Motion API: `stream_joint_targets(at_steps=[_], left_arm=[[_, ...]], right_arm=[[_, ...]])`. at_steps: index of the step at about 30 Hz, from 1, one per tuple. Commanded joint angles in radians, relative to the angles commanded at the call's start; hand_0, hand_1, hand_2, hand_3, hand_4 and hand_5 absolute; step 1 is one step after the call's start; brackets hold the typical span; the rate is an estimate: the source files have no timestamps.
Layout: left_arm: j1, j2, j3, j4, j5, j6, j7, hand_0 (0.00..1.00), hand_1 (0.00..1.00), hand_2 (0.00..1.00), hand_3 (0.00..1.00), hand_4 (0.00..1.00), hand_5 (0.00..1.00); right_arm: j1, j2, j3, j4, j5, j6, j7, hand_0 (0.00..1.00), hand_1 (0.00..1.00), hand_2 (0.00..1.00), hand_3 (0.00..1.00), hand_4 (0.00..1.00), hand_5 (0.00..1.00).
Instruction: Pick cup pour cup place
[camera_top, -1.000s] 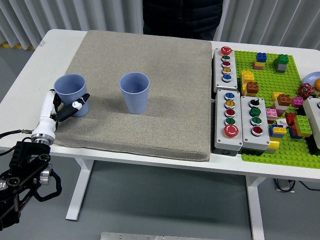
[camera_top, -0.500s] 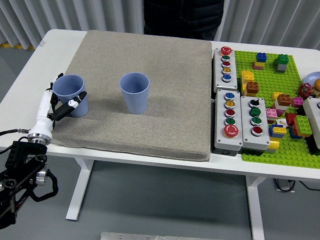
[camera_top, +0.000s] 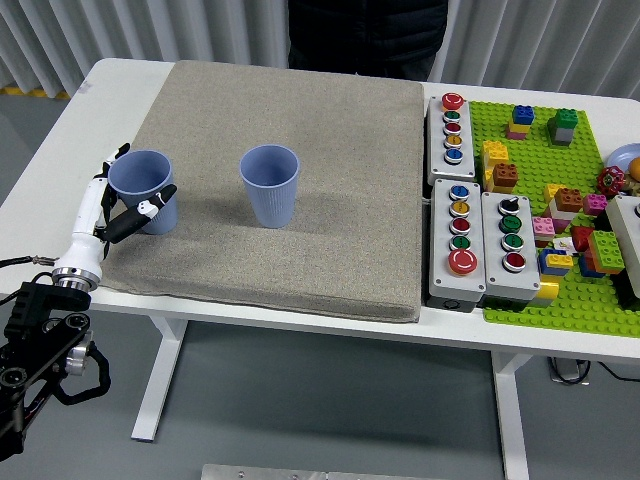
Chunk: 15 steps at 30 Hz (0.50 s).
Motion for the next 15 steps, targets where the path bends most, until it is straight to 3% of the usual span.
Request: stream_joint_targets(at_steps=[15], left_arm=[[0.038,0.004,-0.091,-0.057,0.061,0.006,0.013,0.793,0.813,0.980,0.998,0.998,0.537]], right_arm=[[0.000,0.000,0.002,0.000,0.000,-0.001,0.000,0.723,0.689,0.736,0.695,0.307,0.293]])
